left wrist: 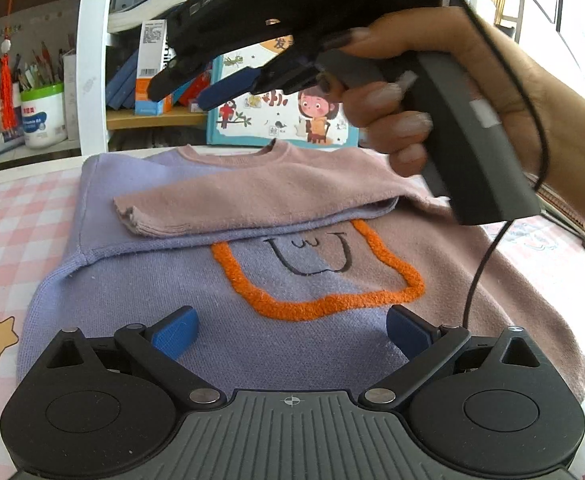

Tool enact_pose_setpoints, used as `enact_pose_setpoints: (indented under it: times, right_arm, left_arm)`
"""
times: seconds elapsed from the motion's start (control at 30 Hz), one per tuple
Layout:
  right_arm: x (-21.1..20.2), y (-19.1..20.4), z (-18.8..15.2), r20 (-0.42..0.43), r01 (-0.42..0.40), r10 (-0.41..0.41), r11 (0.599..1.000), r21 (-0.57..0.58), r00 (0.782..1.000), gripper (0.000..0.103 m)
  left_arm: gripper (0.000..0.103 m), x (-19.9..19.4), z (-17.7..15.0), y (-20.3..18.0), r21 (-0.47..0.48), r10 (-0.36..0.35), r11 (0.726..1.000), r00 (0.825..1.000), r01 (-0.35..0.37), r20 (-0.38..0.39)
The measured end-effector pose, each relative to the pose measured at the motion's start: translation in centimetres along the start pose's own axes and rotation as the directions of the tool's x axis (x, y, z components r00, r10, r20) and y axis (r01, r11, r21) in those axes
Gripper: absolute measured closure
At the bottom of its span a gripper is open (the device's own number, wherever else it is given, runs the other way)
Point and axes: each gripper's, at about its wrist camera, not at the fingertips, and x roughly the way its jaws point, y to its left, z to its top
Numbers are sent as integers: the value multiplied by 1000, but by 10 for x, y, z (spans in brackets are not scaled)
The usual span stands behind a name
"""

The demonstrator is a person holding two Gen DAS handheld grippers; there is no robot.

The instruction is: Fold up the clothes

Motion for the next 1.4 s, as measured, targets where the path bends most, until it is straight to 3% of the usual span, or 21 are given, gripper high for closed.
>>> enact_pose_setpoints:
  times: [0.3, 0.57, 0.97, 1.13, 1.4]
  right_arm:
    - [-56, -36, -26, -14, 14, -13, 994, 109, 1000, 58]
    - [-122, -62, -76, -57, 106, -98, 980, 167, 994, 57]
    - [-207, -52, -148, -59, 208, -200, 954, 214, 978, 56]
    - [-238, -58, -172, -87, 266, -251, 921, 284, 964, 56]
    - [-271, -65, -208, -139, 309, -277, 870, 384, 951, 56]
  left_arm:
    - [1, 0, -2, 1, 2, 1, 1000, 1000, -1, -1]
    - [1, 0, -1, 0, 5, 5, 1000, 1000, -5, -3]
    - [1, -10, -6, 0, -8, 31, 999, 999, -31, 12]
    - [1, -35, -18, 8, -55, -5, 998, 1000, 5, 0]
    - [1, -97, -34, 32, -86, 161, 983, 986, -165, -52]
